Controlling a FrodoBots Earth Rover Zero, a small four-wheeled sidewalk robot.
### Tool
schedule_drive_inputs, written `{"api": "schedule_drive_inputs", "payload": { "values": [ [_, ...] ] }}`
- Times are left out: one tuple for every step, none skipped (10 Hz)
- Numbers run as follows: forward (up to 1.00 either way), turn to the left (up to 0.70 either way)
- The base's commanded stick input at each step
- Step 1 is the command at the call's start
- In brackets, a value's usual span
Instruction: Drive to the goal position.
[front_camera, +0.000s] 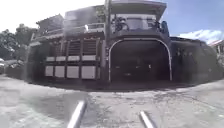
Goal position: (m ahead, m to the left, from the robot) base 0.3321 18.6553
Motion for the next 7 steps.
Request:
{"api": "schedule_drive_inputs", "payload": {
  "values": [
    [0.0, 0.95],
    [0.0, 0.95],
    [0.0, 0.95],
    [0.0, 0.95],
    [0.0, 0.95],
    [0.0, 0.95],
    [0.0, 0.96]
  ]
}}
